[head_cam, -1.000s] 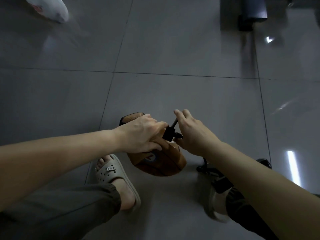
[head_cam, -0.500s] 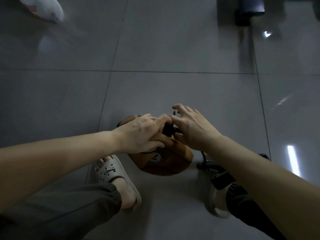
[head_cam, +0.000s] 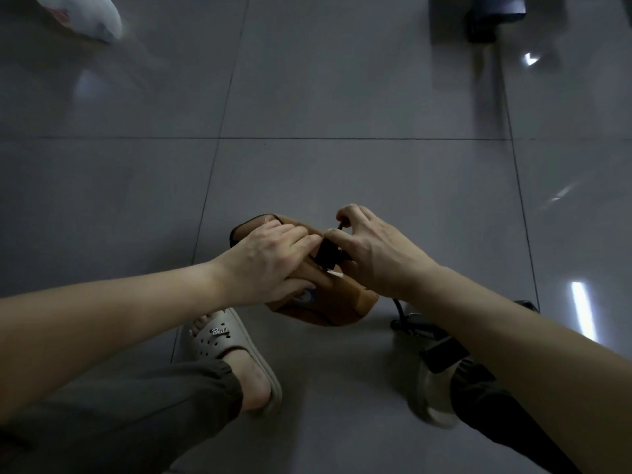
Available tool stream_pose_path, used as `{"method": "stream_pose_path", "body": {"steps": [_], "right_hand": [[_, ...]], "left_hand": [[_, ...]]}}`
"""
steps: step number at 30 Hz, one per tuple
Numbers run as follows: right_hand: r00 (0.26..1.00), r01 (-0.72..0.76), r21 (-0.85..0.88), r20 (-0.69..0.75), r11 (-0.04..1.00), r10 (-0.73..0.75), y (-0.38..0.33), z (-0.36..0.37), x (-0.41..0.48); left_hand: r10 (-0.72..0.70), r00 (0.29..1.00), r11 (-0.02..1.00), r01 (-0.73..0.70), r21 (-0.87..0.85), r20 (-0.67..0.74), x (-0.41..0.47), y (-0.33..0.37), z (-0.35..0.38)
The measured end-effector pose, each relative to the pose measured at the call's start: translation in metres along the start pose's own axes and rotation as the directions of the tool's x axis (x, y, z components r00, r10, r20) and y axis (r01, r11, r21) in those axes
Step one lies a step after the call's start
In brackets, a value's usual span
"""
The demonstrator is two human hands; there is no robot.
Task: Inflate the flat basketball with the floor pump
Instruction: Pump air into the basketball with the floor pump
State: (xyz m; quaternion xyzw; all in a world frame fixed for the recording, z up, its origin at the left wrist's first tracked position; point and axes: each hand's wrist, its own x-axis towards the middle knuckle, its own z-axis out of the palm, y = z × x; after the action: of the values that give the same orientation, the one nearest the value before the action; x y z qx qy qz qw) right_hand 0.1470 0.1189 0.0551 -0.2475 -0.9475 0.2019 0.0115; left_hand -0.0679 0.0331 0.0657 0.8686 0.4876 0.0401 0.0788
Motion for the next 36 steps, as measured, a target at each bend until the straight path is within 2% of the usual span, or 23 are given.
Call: {"method": "stream_pose_path", "body": {"steps": [6, 14, 29, 36], "right_hand": [[1.0, 0.022, -0.046, 0.014, 0.999, -0.022, 0.004, 0.002, 0.002], [0.999, 0.035, -0.098, 0.015, 0.995, -0.034, 0.001, 0.0, 0.003], [0.994, 0.047, -0.209, -0.083, 0.977, -0.066, 0.004, 0.008, 0.002], [0.994, 0.026, -0.153, -0.101, 0.988, -0.042, 0.007, 0.01, -0.004]], "left_hand": [[-0.088, 0.991, 0.989, 0.099, -0.112, 0.099, 0.003, 0.003, 0.002], [-0.047, 0.995, 0.988, 0.059, -0.142, 0.082, 0.005, 0.002, -0.002], [-0.091, 0.991, 0.955, 0.116, -0.274, 0.103, 0.006, -0.002, -0.001], [-0.105, 0.991, 0.94, 0.127, -0.316, 0.085, 0.01, 0.004, -0.006]]}}
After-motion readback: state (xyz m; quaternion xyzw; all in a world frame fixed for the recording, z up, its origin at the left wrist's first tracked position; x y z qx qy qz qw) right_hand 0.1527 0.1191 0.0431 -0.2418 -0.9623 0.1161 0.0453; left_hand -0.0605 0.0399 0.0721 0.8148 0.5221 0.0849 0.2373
